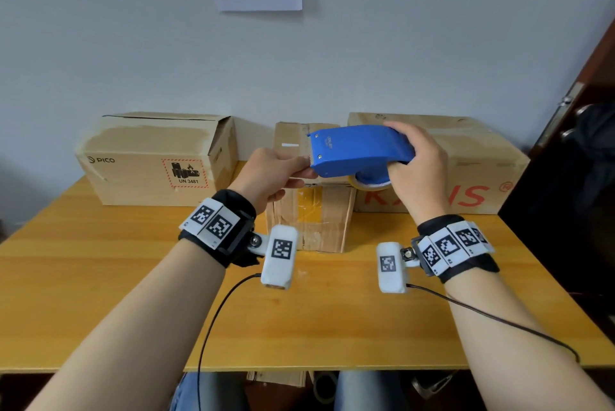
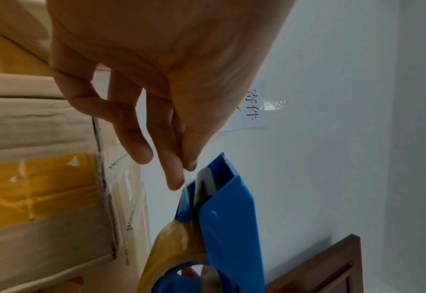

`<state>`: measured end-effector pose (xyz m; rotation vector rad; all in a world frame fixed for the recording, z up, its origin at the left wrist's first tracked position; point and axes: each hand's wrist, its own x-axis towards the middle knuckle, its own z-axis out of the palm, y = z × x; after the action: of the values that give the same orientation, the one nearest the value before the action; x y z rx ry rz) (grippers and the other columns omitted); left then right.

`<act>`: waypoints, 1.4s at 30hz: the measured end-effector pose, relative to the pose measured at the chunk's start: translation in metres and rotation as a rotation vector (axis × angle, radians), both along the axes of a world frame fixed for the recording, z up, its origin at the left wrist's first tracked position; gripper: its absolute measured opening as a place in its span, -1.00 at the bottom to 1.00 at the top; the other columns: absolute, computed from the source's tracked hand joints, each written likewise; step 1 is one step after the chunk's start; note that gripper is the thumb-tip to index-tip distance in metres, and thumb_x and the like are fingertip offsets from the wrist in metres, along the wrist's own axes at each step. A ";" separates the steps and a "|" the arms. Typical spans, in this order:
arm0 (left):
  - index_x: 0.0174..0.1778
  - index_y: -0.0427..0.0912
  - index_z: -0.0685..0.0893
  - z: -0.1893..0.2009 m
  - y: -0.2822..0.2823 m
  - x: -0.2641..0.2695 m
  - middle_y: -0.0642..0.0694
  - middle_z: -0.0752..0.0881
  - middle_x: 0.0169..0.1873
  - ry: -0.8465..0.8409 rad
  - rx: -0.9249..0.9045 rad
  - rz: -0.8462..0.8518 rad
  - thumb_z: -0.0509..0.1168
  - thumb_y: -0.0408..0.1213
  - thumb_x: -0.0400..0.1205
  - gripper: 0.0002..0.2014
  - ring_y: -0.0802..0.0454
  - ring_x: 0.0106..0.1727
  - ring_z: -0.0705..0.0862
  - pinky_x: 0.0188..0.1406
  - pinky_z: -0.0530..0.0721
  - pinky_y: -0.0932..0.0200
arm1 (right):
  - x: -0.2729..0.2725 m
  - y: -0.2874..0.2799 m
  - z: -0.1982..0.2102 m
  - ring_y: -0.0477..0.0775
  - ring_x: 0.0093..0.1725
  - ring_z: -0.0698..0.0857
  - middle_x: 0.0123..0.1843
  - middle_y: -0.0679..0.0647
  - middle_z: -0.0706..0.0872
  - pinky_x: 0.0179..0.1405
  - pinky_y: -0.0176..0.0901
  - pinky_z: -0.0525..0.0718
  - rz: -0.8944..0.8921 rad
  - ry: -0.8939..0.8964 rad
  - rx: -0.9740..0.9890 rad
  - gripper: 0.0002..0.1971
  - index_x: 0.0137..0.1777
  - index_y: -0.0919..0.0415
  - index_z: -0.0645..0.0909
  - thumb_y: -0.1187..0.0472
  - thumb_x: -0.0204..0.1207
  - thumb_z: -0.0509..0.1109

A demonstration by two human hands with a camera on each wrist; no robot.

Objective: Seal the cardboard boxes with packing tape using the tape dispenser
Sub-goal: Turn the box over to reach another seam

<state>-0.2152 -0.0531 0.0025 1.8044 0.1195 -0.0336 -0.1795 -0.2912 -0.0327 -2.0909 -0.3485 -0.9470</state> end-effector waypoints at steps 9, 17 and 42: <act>-0.01 -0.13 0.84 -0.010 0.005 0.008 0.04 0.87 -0.27 -0.063 -0.005 -0.005 0.39 -0.10 0.69 -0.80 0.35 -0.41 0.67 -0.41 0.44 0.33 | 0.003 -0.004 -0.014 -0.12 0.23 0.59 0.30 0.03 0.70 0.07 -0.57 0.49 -0.012 -0.018 -0.053 -0.40 0.42 0.08 0.64 0.57 0.43 0.33; -0.09 -0.16 0.87 -0.017 0.011 0.013 0.03 0.87 -0.28 -0.081 0.038 -0.005 0.44 -0.08 0.66 -0.77 0.29 -0.35 0.68 -0.42 0.42 0.32 | 0.011 -0.012 -0.024 0.15 0.18 0.70 0.22 0.11 0.76 0.04 0.11 0.76 -0.040 -0.076 -0.103 -0.37 0.46 0.10 0.66 0.58 0.42 0.33; -0.18 -0.10 0.88 -0.031 0.029 0.018 0.09 0.83 -0.39 -0.194 0.129 0.102 0.44 -0.04 0.65 -0.77 0.18 -0.30 0.69 -0.50 0.52 0.41 | 0.013 -0.046 -0.045 0.14 0.02 0.69 0.09 0.11 0.76 -0.17 0.04 0.72 -0.213 -0.083 -0.053 -0.36 0.51 0.06 0.62 0.56 0.47 0.38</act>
<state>-0.1968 -0.0245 -0.0280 1.9173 0.0765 0.2259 -0.1663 -0.3377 -0.0779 -2.1729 -0.1974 -1.1631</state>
